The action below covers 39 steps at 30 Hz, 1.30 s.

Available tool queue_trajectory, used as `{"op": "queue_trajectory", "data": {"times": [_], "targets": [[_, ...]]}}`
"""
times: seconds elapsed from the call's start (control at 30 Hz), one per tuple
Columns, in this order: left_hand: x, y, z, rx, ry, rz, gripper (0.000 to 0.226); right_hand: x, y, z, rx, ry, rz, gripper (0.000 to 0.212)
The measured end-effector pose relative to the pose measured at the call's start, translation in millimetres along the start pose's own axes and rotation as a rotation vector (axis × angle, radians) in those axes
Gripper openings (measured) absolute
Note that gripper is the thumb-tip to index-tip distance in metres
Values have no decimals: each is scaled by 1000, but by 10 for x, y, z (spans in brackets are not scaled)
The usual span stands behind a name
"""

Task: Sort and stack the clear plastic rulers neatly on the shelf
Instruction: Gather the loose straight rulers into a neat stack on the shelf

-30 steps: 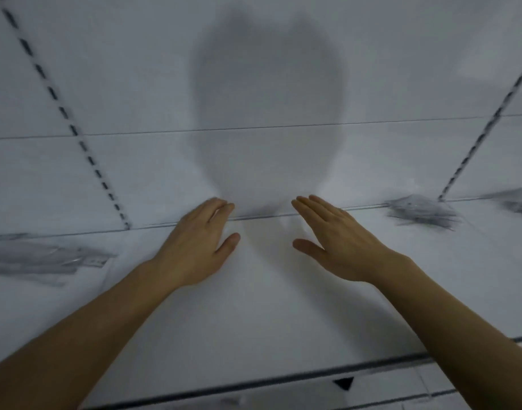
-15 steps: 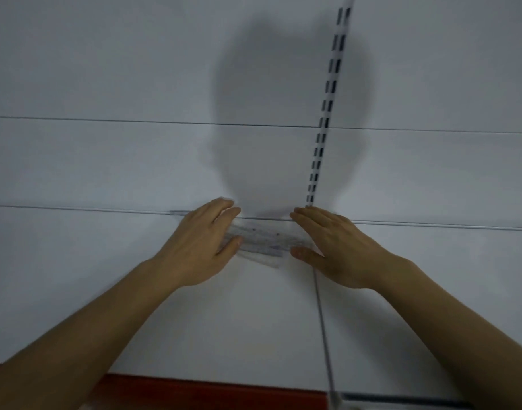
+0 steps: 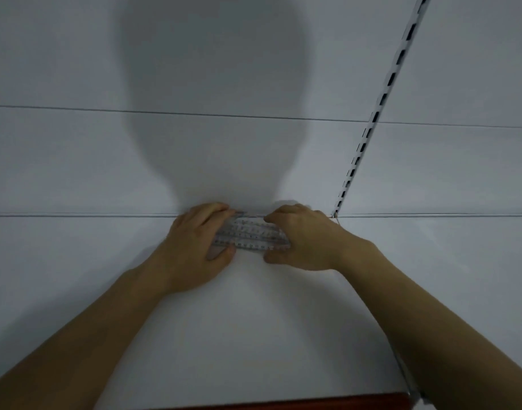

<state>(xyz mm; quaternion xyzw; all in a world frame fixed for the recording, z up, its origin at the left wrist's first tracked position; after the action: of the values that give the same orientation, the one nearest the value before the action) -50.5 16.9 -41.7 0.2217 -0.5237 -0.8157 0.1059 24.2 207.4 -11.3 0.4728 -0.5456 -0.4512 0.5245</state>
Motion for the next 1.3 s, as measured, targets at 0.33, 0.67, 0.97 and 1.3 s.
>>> {"op": "queue_trajectory", "data": {"times": [0.33, 0.67, 0.97, 1.3], "targets": [[50, 26, -5, -27, -25, -51, 62, -5, -88, -111, -286, 121, 119, 25], [-123, 233, 33, -254, -181, -163, 24, -61, 101, -183, -530, 189, 262, 21], [-3, 554, -100, -408, -12, -372, 26, -343, 202, -219, -571, -137, 649, 34], [139, 599, -132, -664, 159, -624, 29, -220, -61, -116, -104, 25, 277, 48]]}}
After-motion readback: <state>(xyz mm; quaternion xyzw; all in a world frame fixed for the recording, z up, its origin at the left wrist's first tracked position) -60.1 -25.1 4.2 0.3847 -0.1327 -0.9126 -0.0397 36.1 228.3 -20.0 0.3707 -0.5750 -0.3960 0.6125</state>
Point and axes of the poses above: each hand's wrist, its own z-axis towards the middle knuckle, its own y-axis out of the back of the hand, x = y × z, the point moved 5 cm from there along z, towards the middle knuckle, and after that the axes turned 7 degrees about -y, right-handed, at the moved point
